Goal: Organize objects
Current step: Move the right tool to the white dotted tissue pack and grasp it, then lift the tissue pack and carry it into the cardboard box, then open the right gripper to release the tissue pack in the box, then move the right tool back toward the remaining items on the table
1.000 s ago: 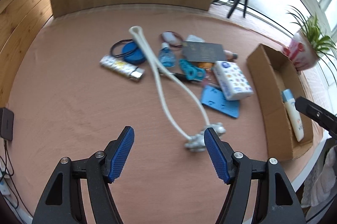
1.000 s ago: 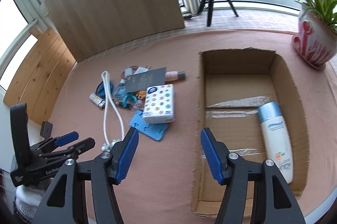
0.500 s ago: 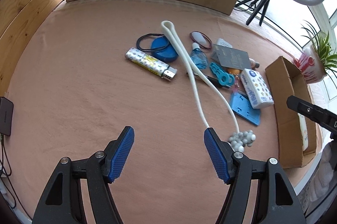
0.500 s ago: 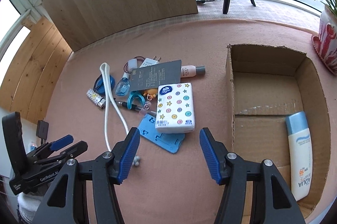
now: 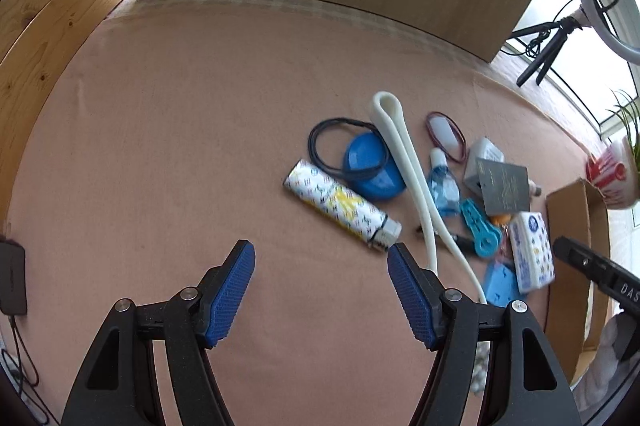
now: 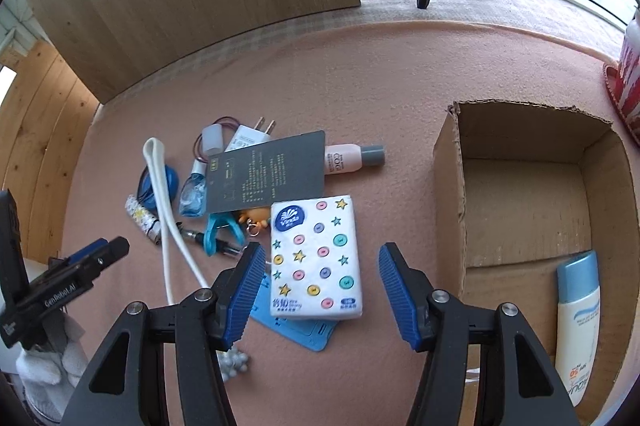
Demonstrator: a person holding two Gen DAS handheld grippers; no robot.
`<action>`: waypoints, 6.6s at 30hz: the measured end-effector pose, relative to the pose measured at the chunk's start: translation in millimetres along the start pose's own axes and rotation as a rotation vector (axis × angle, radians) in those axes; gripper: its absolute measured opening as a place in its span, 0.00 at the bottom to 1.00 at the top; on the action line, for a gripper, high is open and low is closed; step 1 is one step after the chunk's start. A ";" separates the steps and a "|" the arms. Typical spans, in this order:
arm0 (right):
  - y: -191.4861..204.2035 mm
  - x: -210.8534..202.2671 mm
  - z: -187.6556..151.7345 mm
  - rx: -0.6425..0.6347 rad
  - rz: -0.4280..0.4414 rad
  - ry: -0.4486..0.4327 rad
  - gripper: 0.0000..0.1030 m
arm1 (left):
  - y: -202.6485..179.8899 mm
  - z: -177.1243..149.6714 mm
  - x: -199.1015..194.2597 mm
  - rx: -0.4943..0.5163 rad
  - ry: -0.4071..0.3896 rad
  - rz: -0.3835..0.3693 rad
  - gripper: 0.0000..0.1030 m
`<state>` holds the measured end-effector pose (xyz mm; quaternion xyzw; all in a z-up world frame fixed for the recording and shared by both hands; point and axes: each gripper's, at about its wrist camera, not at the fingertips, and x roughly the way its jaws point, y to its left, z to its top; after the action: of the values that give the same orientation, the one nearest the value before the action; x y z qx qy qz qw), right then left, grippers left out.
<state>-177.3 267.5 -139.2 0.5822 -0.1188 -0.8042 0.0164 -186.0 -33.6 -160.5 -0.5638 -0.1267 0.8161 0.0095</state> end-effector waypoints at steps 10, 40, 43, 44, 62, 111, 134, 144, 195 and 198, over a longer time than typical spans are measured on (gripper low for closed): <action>10.6 16.0 9.6 -0.027 -0.044 0.054 0.54 | -4.8 15.1 15.8 0.000 0.014 -0.007 0.70; 33.3 3.7 -85.0 -0.031 0.087 0.128 0.46 | -36.0 -49.7 -39.0 0.156 -0.024 -0.091 0.70; 24.2 -3.3 -102.5 -0.012 0.097 0.139 0.46 | -43.6 -65.5 -47.4 0.198 -0.018 -0.105 0.70; 20.7 -6.1 -108.4 -0.001 0.104 0.143 0.46 | -46.9 -70.7 -49.2 0.216 -0.016 -0.104 0.70; 4.3 -19.9 -136.6 0.085 0.258 0.158 0.50 | -91.1 -164.2 -53.0 0.440 0.091 -0.176 0.70; 4.9 -39.1 -133.5 0.016 0.306 0.154 0.26 | -142.6 -166.9 -39.3 0.366 0.116 -0.281 0.60; -79.6 -133.7 -105.5 0.095 0.222 -0.077 0.27 | -266.1 -143.1 -90.2 0.537 -0.033 -0.357 0.58; -118.7 -132.6 -105.3 0.172 0.190 -0.085 0.27 | -310.9 -146.4 -72.9 0.601 -0.008 -0.380 0.58; -25.9 -103.8 -125.8 0.220 0.078 -0.120 0.40 | -15.6 96.8 54.3 0.299 0.043 0.046 0.57; -23.3 -103.7 -127.7 0.214 0.075 -0.117 0.40 | -22.3 102.3 63.4 0.303 0.070 0.016 0.57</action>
<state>-21.3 285.3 -85.0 0.5279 -0.2263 -0.8183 -0.0228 -306.3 -22.1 -179.8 -0.5851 0.0029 0.8056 0.0926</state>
